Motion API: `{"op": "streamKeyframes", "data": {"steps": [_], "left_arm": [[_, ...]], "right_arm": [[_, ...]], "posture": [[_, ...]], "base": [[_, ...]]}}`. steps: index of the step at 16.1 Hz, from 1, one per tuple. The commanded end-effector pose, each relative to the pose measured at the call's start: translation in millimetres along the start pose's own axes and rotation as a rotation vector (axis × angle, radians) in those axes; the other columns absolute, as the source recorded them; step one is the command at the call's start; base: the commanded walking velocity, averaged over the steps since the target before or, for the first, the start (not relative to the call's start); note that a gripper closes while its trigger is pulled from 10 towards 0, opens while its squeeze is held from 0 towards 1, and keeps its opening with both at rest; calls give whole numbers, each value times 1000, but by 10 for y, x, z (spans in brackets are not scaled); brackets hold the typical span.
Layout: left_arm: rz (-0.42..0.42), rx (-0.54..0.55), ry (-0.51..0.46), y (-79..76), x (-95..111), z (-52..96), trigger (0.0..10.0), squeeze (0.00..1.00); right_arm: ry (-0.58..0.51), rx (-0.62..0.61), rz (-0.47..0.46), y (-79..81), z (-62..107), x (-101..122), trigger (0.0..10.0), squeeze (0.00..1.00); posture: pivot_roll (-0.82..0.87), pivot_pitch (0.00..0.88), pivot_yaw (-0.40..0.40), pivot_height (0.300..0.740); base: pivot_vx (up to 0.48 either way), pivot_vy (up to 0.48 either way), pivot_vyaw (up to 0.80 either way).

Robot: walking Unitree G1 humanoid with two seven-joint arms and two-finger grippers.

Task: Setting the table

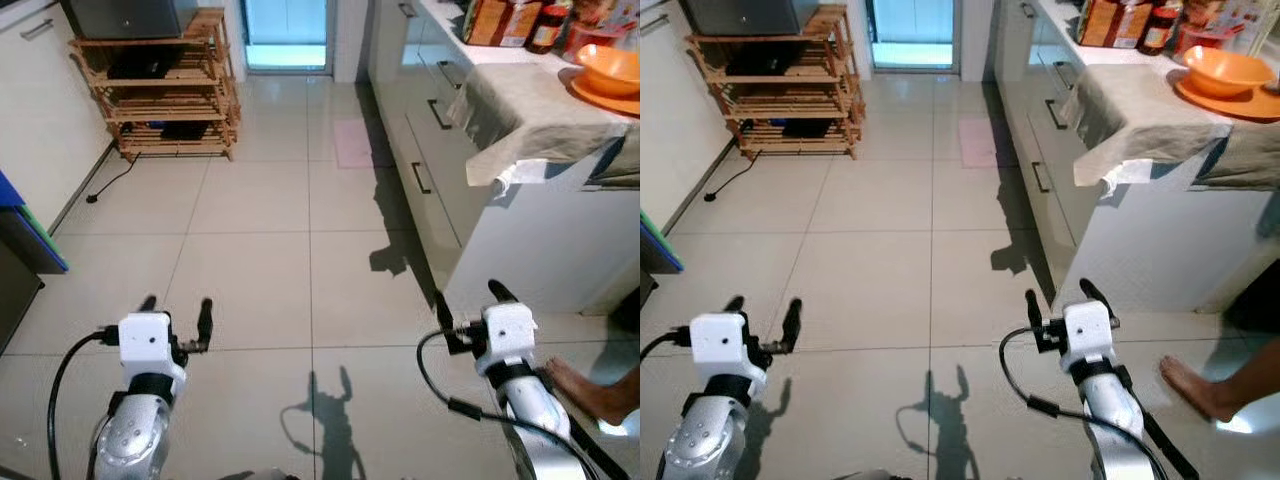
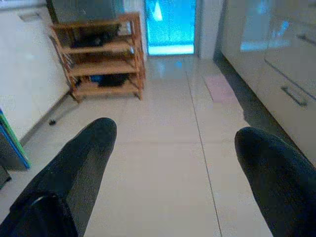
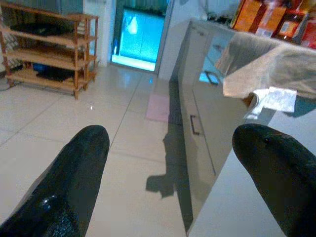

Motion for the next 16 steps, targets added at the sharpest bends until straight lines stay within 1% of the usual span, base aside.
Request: {"op": "streamKeyframes", "data": {"steps": [1, 3, 4, 5, 6, 9, 11, 12, 14, 16], "left_arm": [[-13, 34, -18, 50, 3, -16, 10000, 1000], [-16, 62, -26, 83, -26, -64, 10000, 1000], [-13, 58, -37, 53, -10, -110, 10000, 1000], [5, 52, -43, 19, 4, -144, 10000, 1000], [11, 16, -36, -76, 11, -210, 10000, 1000], [35, -35, -45, -206, 60, -282, 10000, 1000], [53, -59, -53, -263, 82, -304, 10000, 1000], [55, -67, -56, -281, 89, -309, 10000, 1000], [87, -72, -43, -271, 84, -336, 10000, 1000], [108, -81, -51, -276, 140, -365, 10000, 1000]], "right_arm": [[3, -22, -18, -33, -20, -40, 10000, 0], [13, -39, -9, -57, -37, -76, 10000, 0], [9, -40, 1, -57, -46, -72, 10000, 0], [-5, -33, 6, -49, -59, -56, 10000, 0], [-10, -27, -6, -42, -87, -61, 10000, 0], [-2, -15, -51, -30, -134, -87, 10000, 0], [4, 12, -59, -11, -184, -100, 10000, 0], [5, 25, -56, -1, -202, -107, 10000, 0], [3, 29, -51, -3, -231, -108, 10000, 0], [-16, 27, -58, -2, -273, -62, 10000, 0]], "posture": [[-46, 0, 25, 736], [-51, 0, 25, 736], [-57, 0, 26, 736], [-60, 0, 27, 736], [-64, 0, 27, 736], [-67, 0, 31, 736], [-64, 0, 33, 736], [-62, 0, 32, 736], [-59, 0, 29, 736], [-57, 0, 27, 736]], "base": [[0, 0, 0], [0, 0, 0], [0, 0, 0], [0, 0, 0], [0, 0, 0], [0, 0, 0], [0, 0, 0], [0, 0, 0], [0, 0, 0], [0, 0, 0]]}}
Point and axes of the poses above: a point about 5 cm out from each wrist's last joint towards the gripper, its own z axis pointing back from the gripper into the wrist, its own x axis along the axis of the wrist's last joint, y = z × x, the point moved 6 cm from there along -z, pointing out of the wrist towards the gripper, and after that the axes turned 1 degree about z, right-handed, at the moved point
